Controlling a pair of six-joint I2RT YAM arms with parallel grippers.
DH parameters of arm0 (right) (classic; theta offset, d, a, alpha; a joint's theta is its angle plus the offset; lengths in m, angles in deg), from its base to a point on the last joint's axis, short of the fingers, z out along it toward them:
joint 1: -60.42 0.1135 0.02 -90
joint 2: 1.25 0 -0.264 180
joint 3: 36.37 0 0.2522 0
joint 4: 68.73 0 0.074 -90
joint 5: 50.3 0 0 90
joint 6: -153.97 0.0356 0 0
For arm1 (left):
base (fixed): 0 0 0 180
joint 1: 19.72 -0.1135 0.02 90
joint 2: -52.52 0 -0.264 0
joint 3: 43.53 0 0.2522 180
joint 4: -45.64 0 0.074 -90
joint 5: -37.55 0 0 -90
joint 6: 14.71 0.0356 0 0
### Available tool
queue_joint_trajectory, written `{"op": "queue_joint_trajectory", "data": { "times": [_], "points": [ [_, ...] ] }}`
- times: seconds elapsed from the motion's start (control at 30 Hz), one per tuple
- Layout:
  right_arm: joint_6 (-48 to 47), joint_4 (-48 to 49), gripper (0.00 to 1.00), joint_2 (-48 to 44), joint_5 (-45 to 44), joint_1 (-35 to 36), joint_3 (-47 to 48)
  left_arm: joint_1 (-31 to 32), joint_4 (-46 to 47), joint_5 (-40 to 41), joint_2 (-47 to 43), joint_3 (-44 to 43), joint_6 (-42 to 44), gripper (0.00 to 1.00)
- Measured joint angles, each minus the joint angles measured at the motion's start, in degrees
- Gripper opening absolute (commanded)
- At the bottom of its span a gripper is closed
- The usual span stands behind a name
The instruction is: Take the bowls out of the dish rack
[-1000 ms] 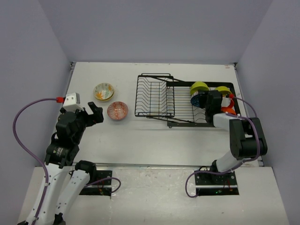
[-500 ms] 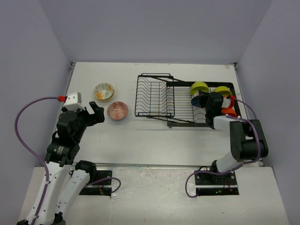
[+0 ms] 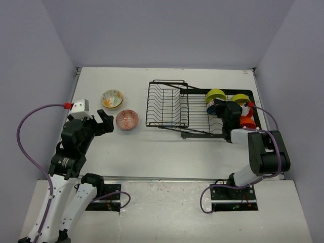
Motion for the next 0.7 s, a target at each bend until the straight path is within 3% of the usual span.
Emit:
{"op": "queue_joint_trajectory", "data": {
  "times": [0.7],
  "points": [
    [-15.5,23.6,0.00,0.3,15.0,0.0,-2.2,0.0,0.3,-1.6,0.9,0.0,1.0,1.00]
  ]
}}
